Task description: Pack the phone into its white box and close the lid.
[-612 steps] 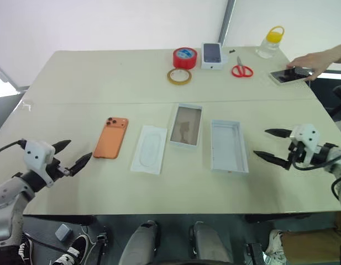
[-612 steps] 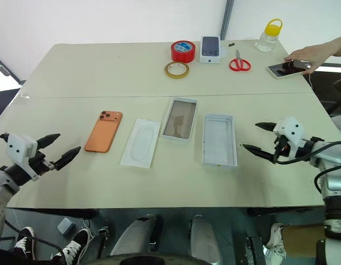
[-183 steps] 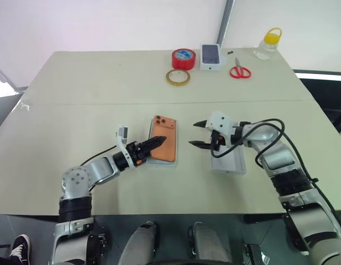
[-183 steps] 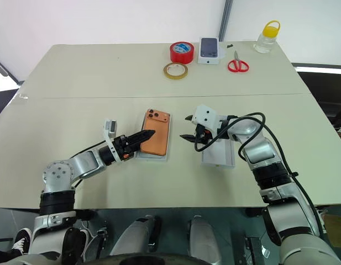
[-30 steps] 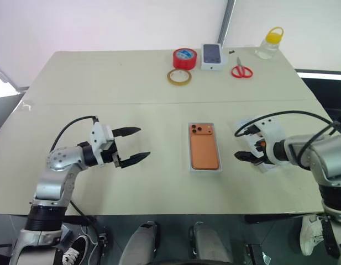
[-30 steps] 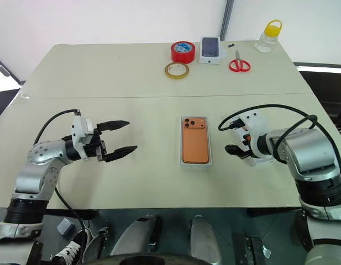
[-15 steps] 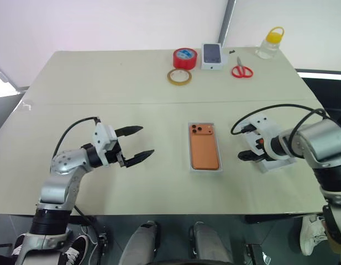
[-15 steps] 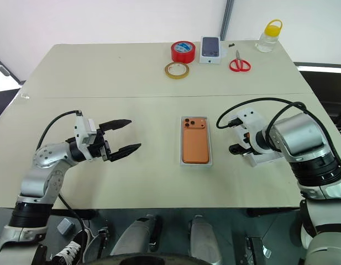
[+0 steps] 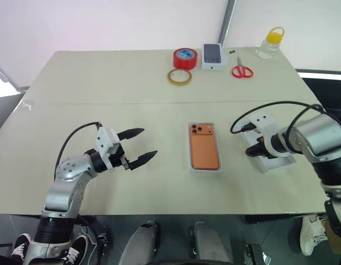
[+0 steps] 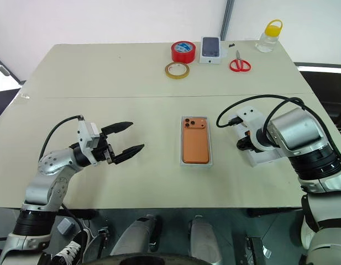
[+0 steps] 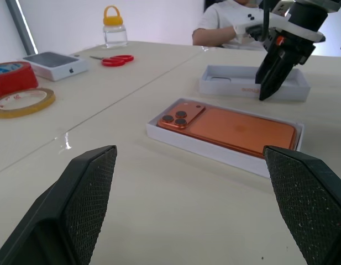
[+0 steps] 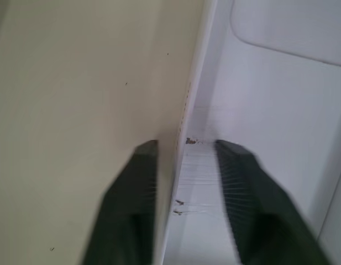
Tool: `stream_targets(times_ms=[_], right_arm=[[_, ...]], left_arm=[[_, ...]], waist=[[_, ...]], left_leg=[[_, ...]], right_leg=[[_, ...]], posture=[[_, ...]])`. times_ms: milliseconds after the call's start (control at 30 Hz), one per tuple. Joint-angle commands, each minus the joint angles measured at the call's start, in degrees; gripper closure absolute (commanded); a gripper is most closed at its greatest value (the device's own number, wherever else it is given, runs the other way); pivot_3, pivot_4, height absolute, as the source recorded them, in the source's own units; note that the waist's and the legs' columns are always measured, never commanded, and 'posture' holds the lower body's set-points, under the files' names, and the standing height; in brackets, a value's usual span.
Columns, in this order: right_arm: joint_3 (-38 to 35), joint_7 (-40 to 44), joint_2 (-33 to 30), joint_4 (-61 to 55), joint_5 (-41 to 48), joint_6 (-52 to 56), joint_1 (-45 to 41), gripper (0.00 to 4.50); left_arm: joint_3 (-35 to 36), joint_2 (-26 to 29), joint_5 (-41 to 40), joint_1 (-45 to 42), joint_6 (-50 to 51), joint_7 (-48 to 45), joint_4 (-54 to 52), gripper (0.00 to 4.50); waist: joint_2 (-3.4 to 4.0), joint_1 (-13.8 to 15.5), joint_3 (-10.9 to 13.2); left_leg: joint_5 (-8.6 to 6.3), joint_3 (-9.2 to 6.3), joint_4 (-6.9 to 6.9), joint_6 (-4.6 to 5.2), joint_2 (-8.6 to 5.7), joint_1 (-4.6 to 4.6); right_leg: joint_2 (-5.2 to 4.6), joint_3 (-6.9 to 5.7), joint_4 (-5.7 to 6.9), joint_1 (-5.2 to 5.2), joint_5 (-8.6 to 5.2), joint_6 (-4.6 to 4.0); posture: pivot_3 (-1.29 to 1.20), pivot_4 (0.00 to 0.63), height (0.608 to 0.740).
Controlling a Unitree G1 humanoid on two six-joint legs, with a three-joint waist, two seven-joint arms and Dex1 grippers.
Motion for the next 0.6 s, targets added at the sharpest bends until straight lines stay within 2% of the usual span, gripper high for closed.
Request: stream_targets(times_ms=[33,300,500,600], right_arm=[[-0.38,-0.24,-0.26,-0.47,-0.16,0.52,-1.27,4.46],[-3.46,-1.7,1.45,-0.43,-0.11,1.35,-0.38,4.46],[-11.22,-4.59,5.8,1.6,-0.9,1.48,-0.1,4.46],[-17.14,-6.9,9.53,5.97,-1.9,-0.94,-3.25,4.46]], left_arm=[[-0.2,0.2,-0.39,0.41,-0.26,0.49,-2.19,0.02],[-0.26,0.27,0.0,-0.91,-0.57,0.71,-0.67,0.02],[0.14,0.56,-0.48,-2.41,0.34,0.34,0.58,0.02],[0.74,1.03,-0.59,-3.43,0.46,0.08,1.85,0.02]], waist=[[0.0,0.01,0.0],[0.0,0.01,0.0],[0.0,0.05,0.0],[0.0,-0.08,0.0]], left_leg=[[0.0,0.0,0.0,0.0,0.0,0.0],[0.0,0.0,0.0,0.0,0.0,0.0],[0.0,0.0,-0.02,0.0,0.0,0.0],[0.0,0.0,-0.01,0.0,-0.02,0.0]], right_leg=[[0.0,0.0,0.0,0.0,0.0,0.0],[0.0,-0.01,0.0,0.0,0.0,0.0],[0.01,0.0,0.0,-0.01,0.0,0.0],[0.01,0.0,0.0,0.0,0.0,0.0]], posture=[[0.0,0.15,0.74],[0.0,0.15,0.74],[0.0,0.15,0.74],[0.0,0.15,0.74]])
